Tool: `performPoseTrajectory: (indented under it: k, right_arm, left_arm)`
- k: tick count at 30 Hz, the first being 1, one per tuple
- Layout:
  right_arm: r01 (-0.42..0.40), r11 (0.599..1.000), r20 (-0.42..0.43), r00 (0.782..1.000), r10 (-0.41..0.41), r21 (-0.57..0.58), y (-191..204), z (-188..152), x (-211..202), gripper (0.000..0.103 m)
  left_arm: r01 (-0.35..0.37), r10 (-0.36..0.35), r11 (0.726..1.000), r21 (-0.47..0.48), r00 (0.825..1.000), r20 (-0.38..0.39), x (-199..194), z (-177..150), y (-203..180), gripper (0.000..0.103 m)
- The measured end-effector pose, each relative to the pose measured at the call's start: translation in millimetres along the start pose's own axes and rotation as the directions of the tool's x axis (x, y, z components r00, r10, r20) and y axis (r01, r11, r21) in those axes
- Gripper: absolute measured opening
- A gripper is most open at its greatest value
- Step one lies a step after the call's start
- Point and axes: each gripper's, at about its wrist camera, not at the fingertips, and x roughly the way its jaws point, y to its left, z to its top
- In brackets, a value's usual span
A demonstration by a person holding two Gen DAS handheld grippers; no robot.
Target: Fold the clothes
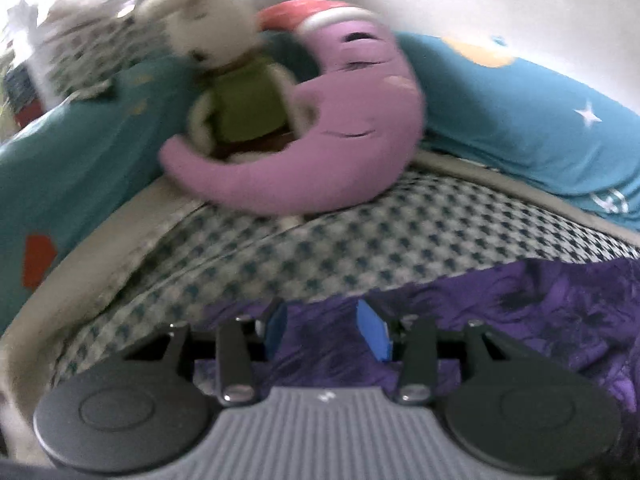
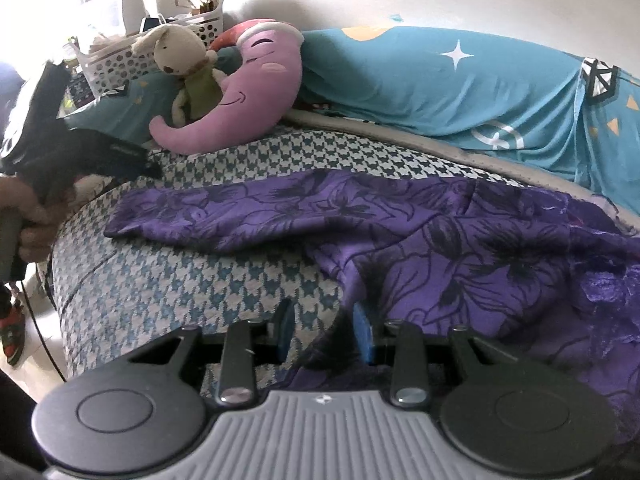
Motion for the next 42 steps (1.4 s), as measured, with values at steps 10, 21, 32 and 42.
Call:
performPoseTrajectory:
  k: [10, 21, 32, 42]
  right_arm:
    - [-0.004, 1.000, -0.004, 1.000, 0.004, -0.010, 4.7, -2.4, 0.2, 0.033]
    - [-0.001, 1.000, -0.007, 1.000, 0.001, -0.004, 5.3, -3.1, 3.2, 0.033]
    - [0.000, 1.000, -0.002, 1.000, 0.000, 0.012, 2.3, -2.0, 7.6, 0.033]
    - [-0.001, 1.000, -0.005, 1.000, 0.001, 0.022, -0.8, -1.6, 13.4, 0.033]
  left_arm:
    - [-0.032, 0.011, 0.985, -0.170, 0.992, -0.123, -1.5, -17.2, 55.9, 0.052]
    - [-0.021, -0.003, 0.993, -0.120, 0.980, -0.201, 24.6, -30.9, 40.2, 0.044]
    - [-0.021, 0.034, 0.976, -0.218, 0.998, 0.053, 5.3, 1.6, 34.7, 0.008]
    - [-0.047, 0.097, 0.927, -0.373, 0.988, 0.117, 12.3, 23.9, 54.3, 0.008]
